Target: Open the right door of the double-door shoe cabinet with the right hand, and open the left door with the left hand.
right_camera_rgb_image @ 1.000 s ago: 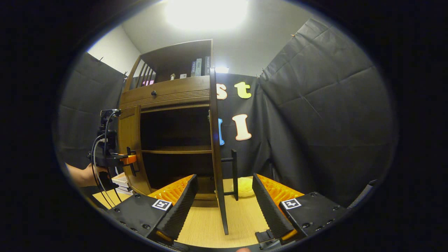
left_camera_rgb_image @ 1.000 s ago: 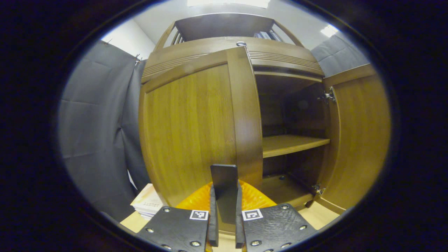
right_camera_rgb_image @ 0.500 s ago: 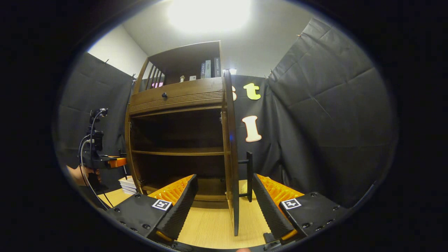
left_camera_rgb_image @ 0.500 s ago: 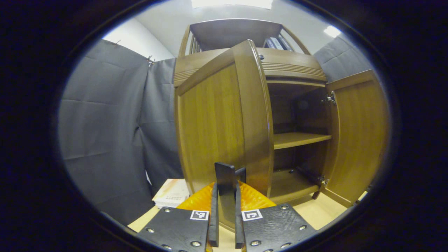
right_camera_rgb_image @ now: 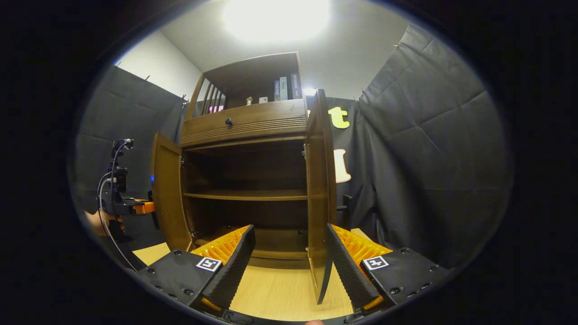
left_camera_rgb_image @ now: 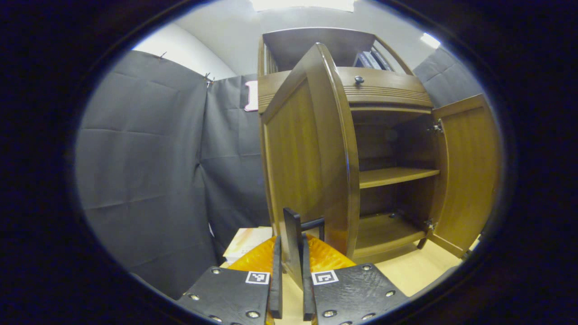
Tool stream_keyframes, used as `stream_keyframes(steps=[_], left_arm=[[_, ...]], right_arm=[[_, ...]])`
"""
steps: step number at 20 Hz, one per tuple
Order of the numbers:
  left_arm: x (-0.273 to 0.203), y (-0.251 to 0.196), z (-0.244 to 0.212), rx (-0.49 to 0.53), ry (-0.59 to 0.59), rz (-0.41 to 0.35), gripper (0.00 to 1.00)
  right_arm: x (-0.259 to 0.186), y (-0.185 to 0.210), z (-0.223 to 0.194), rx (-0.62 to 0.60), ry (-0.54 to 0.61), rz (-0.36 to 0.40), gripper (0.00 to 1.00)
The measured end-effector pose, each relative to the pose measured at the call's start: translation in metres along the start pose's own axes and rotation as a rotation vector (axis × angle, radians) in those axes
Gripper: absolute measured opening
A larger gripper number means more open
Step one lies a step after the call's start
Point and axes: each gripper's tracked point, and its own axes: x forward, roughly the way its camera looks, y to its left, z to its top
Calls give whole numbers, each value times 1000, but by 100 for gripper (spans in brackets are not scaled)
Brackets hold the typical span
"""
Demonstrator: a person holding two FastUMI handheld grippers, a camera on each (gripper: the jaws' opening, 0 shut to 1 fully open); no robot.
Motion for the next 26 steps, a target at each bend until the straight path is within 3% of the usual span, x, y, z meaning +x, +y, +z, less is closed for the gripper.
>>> stream_keyframes(steps=[3, 5, 8, 9, 10, 11, 12, 13, 16, 18, 22, 24, 25, 26], left_arm=[[-5, 31, 3, 2, -20, 41, 17], [-6, 55, 0, -3, -21, 69, 10], [-7, 70, -2, -50, -30, 42, 11], [-7, 73, -2, -57, -32, 31, 4], [-7, 76, -3, -58, -36, 18, 4], [-9, 78, -4, -61, -37, 8, 11], [-12, 81, -4, -64, -39, 2, 4], [-14, 87, -5, -65, -40, 2, 8], [-27, 121, -8, -32, -50, 46, 10], [-44, 142, -11, -41, -45, 80, 4], [-79, 149, 10, -48, -88, 98, 10], [-101, 137, 19, -65, -100, 86, 4], [-112, 129, 22, -66, -104, 77, 0], [-122, 121, 25, -64, -102, 72, 5]], right_arm=[[2, 13, 0, -1, 3, 15, 98], [5, 24, 1, -6, 4, 20, 98], [7, 40, 1, -10, 12, 26, 98], [8, 45, 1, -12, 16, 25, 98], [8, 51, 0, -14, 20, 23, 98], [8, 56, -1, -17, 25, 21, 98], [6, 60, -2, -20, 30, 16, 98], [5, 64, -3, -25, 31, 12, 98], [1, 74, -1, -47, 20, -3, 98], [-3, 80, 0, -39, 19, 9, 98], [-13, 83, 9, -43, -7, 12, 98], [-21, 79, 14, -47, -11, -2, 98], [-28, 76, 17, -47, -21, -15, 93], [-34, 72, 19, -49, -32, -30, 93]])
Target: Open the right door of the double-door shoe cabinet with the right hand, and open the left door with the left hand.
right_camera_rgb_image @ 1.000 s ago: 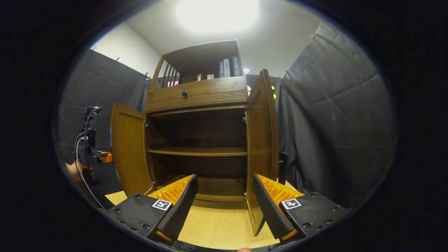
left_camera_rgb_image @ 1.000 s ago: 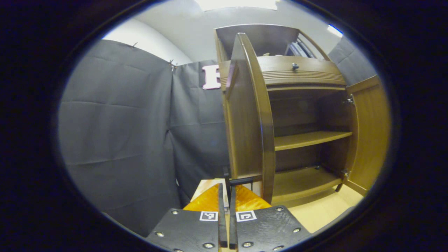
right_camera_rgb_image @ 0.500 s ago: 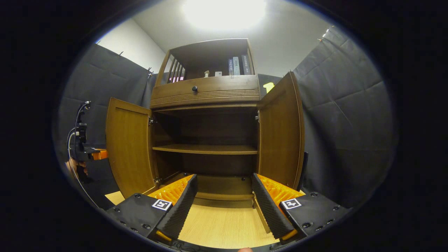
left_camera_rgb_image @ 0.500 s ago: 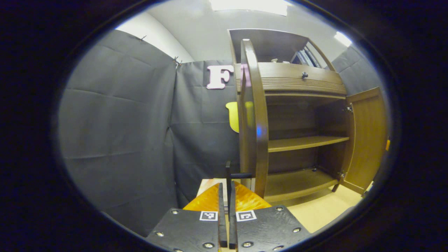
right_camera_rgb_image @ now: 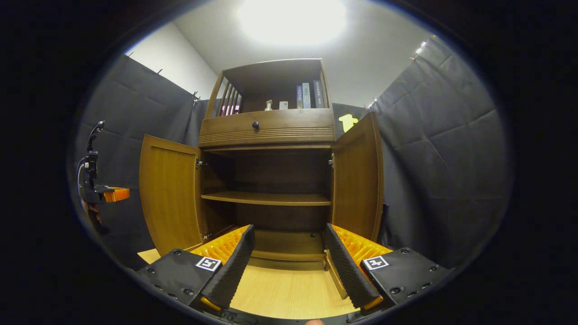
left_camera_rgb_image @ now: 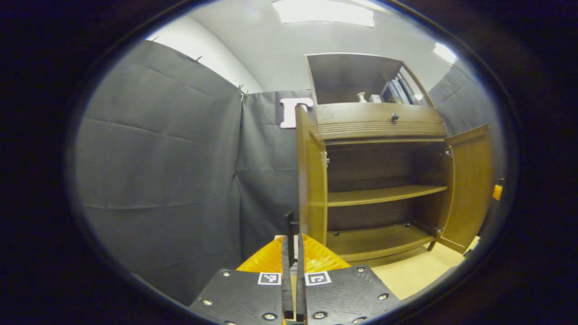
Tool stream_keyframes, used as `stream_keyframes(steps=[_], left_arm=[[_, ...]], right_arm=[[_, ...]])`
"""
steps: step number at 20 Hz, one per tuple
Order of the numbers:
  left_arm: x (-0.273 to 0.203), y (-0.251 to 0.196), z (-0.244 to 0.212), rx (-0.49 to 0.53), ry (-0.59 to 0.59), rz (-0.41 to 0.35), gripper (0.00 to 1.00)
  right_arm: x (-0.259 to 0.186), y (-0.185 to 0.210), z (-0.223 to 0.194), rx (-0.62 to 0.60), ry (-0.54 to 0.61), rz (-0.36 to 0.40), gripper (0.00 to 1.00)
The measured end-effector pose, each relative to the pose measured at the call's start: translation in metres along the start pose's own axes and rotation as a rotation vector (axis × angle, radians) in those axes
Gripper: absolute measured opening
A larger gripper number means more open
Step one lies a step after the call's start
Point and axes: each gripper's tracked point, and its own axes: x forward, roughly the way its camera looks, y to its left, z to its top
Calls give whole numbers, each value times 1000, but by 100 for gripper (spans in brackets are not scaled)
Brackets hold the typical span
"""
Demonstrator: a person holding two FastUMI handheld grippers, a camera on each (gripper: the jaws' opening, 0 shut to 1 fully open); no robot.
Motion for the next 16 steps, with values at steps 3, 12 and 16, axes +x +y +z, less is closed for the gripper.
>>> stream_keyframes(steps=[3, 12, 16], left_arm=[[-33, -28, 8, -3, -5, -40, 4], [-91, -69, 18, 3, -14, -95, 14], [-102, -67, 25, 19, -42, -79, 80]], right_arm=[[-13, -5, 1, -13, -16, -23, 93], [-43, -16, -1, 24, -12, -10, 98], [-57, -18, 2, 28, -14, -4, 93]])
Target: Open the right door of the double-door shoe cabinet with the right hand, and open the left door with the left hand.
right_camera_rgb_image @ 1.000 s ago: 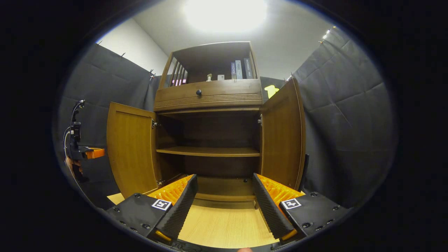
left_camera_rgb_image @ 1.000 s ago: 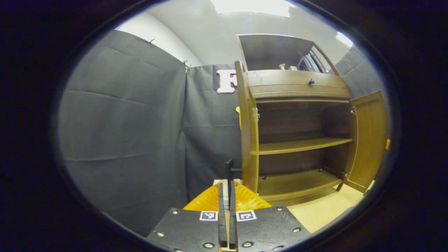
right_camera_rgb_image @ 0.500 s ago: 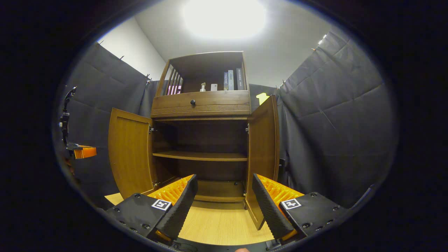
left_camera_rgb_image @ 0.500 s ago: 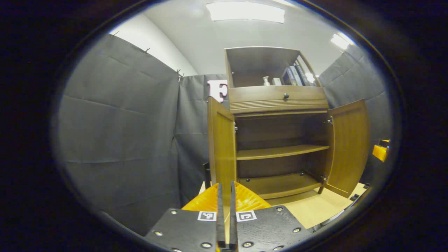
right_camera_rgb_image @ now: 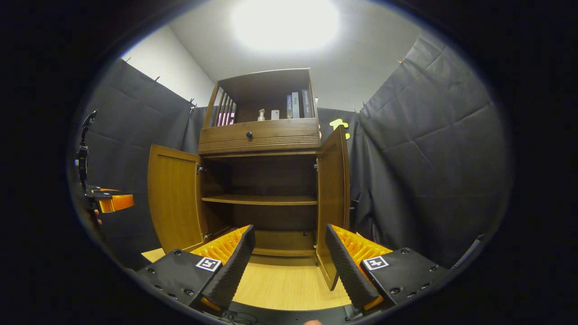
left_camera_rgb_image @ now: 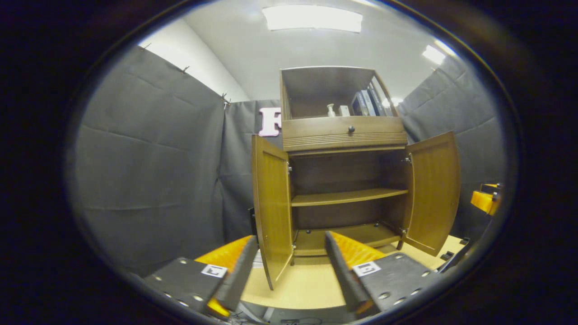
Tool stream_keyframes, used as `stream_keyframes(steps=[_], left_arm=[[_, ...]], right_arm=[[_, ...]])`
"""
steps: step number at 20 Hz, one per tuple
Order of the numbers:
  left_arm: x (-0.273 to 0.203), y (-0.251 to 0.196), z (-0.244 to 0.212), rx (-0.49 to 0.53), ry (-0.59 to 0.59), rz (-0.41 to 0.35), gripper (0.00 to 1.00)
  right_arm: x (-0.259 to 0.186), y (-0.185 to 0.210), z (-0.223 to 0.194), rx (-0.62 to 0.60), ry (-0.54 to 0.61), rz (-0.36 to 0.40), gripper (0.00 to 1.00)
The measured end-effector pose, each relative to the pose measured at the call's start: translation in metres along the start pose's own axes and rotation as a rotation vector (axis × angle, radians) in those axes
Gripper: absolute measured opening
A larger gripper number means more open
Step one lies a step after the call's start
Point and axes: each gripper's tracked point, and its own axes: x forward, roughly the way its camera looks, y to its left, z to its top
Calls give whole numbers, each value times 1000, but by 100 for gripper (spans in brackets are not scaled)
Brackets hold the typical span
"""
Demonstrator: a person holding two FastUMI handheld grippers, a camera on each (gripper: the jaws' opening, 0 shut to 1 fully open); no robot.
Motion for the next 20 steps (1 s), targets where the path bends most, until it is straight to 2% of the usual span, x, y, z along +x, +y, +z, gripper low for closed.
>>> stream_keyframes(steps=[1, 2, 17, 18, 19, 20], left_arm=[[-2, 2, 1, 6, -5, 5, 96], [-3, 2, 1, 9, -6, 6, 96], [1, -10, 7, 42, -25, -2, 96], [3, -11, 9, 44, -29, -3, 97], [4, -12, 9, 45, -31, -2, 97], [5, -13, 9, 46, -30, 0, 97]], right_arm=[[-3, 0, 1, 1, -3, 2, 98], [-4, 0, 1, 1, -2, 0, 93], [0, 0, 1, 7, -11, 5, 93], [0, -1, 0, 8, -12, 5, 98], [0, -1, 0, 11, -11, 6, 93], [1, -1, 0, 15, -9, 7, 93]])
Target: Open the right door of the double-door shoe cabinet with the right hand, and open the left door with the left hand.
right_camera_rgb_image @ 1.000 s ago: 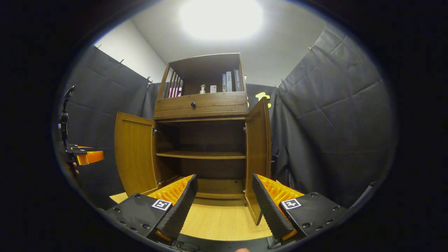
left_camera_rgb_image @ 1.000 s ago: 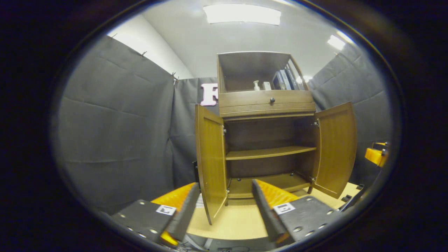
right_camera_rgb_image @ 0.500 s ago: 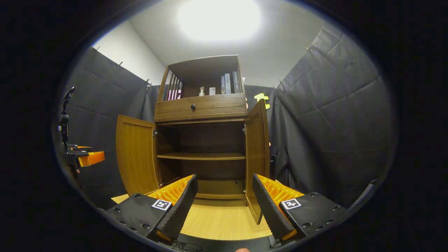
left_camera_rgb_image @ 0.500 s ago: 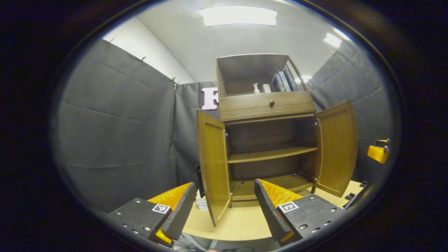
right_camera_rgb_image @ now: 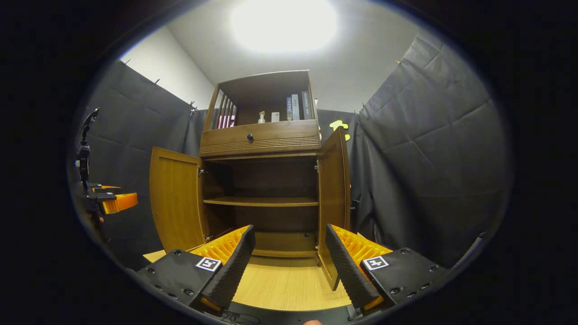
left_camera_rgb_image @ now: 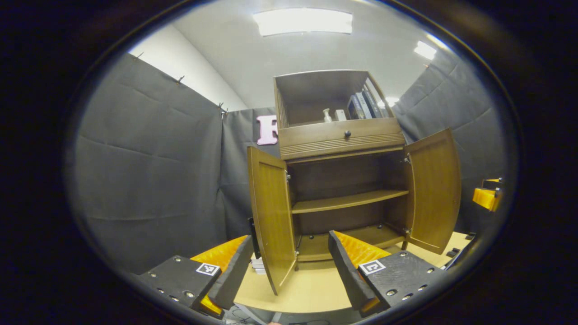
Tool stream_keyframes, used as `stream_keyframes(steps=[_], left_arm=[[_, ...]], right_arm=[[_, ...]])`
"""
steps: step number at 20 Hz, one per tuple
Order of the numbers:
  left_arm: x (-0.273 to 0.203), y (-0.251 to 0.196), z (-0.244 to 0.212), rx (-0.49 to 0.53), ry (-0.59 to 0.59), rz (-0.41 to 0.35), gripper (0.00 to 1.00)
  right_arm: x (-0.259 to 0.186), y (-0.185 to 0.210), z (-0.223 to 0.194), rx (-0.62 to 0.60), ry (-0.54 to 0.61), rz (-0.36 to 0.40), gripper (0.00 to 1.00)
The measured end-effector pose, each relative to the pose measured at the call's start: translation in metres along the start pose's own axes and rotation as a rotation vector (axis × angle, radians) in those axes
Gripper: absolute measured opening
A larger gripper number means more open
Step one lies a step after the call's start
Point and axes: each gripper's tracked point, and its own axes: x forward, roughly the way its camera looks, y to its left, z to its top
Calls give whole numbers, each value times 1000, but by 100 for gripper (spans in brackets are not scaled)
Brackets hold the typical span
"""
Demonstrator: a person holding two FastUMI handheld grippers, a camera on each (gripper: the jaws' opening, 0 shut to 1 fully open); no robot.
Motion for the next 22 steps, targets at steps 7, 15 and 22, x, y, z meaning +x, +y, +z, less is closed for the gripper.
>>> stream_keyframes(steps=[7, 15, 22], left_arm=[[4, 2, 2, -2, -2, 4, 96], [8, 7, 4, -5, -11, 5, 97], [17, 4, 3, 8, -14, -10, 96]], right_arm=[[3, 4, -1, -6, -1, 6, 98], [6, 7, 1, -11, -7, 4, 92], [13, 10, 0, -14, -6, 3, 98]])
